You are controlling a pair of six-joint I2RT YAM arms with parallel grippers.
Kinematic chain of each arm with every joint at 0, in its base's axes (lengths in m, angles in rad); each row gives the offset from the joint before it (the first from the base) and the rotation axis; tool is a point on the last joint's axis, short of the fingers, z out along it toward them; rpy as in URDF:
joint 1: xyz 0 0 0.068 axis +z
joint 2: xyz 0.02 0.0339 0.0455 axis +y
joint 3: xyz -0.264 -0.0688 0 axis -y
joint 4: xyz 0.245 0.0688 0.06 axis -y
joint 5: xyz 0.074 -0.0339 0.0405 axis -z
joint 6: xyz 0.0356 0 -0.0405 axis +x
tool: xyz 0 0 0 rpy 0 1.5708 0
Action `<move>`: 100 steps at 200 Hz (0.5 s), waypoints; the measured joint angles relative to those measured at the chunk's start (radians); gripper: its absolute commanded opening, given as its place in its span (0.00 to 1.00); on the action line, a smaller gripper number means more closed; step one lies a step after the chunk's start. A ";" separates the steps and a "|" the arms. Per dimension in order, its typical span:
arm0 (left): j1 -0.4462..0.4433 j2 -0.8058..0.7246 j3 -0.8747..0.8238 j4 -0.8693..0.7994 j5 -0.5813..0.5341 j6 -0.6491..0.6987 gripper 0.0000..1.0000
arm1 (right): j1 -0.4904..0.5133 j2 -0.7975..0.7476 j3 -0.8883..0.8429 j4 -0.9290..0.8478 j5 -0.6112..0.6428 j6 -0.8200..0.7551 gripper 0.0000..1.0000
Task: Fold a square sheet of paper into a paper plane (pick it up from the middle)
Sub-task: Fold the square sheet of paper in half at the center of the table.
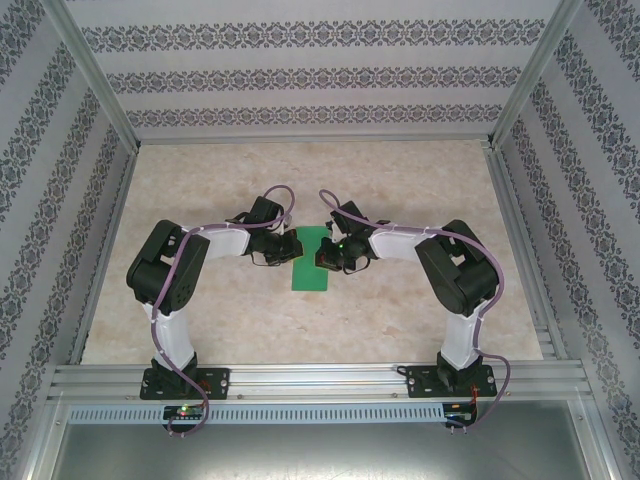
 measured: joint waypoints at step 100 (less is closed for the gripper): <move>0.000 0.000 -0.002 0.003 0.001 0.000 0.00 | -0.047 -0.146 -0.176 -0.002 -0.023 -0.127 0.00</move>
